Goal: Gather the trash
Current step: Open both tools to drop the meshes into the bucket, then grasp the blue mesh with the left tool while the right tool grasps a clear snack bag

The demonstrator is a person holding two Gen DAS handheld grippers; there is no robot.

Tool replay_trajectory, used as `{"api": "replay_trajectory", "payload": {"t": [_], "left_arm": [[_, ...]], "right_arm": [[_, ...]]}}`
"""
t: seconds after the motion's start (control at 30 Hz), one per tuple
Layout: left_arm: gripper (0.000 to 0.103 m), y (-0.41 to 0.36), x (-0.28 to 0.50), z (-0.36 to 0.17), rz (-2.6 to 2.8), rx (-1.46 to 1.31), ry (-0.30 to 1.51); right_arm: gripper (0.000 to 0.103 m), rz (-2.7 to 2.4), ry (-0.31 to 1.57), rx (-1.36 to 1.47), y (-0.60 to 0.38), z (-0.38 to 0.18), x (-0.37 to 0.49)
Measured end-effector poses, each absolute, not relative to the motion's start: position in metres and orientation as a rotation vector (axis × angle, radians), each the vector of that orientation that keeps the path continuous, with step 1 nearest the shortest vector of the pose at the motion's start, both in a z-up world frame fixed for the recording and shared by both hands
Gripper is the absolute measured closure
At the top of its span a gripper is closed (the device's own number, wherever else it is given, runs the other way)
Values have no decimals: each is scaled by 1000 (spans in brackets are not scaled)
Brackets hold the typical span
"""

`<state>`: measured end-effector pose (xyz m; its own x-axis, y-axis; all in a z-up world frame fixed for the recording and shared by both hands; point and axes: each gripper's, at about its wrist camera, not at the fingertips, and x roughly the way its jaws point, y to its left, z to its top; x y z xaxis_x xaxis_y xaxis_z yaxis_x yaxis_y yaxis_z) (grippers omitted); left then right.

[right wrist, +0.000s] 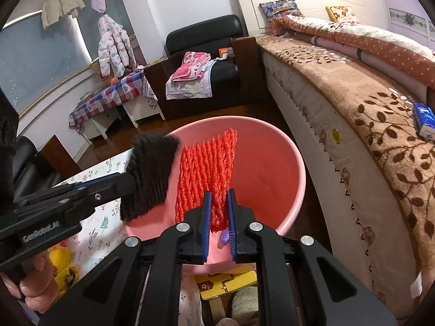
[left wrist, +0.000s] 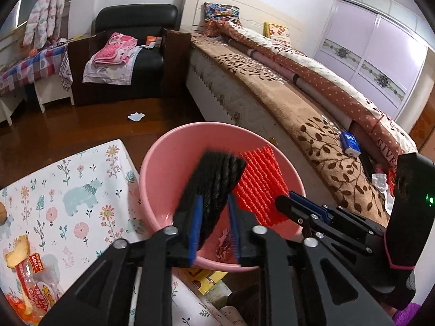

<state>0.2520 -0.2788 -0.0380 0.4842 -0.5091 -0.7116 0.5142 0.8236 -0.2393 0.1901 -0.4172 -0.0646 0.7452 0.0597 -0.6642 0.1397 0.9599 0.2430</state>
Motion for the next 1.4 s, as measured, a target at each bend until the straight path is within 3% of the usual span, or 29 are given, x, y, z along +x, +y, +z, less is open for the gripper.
{"api": "replay_trajectory", "payload": {"t": [0.03,0.17,0.77,1.07,1.17,1.4], "left_arm": [[69,-278,253,-38,-616,3,866],[67,-270,253,-36,-593,0,849],[65,-229,200,19,-521,-17,731],[65,-160,151,33,-411,-18,705],[59,-125,134,38,-359,-49,687],[57,-51,98,39,-222,-95,679]], "right_arm": [[87,-43,738,281,-418,-66,193],[74,-26,744,284,-418,-68,198],[73,24,637,303,-373,-29,146],[73,126,652,335,-329,-26,108],[73,162,658,311,-310,-25,99],[73,227,655,293,-283,-20,89]]}}
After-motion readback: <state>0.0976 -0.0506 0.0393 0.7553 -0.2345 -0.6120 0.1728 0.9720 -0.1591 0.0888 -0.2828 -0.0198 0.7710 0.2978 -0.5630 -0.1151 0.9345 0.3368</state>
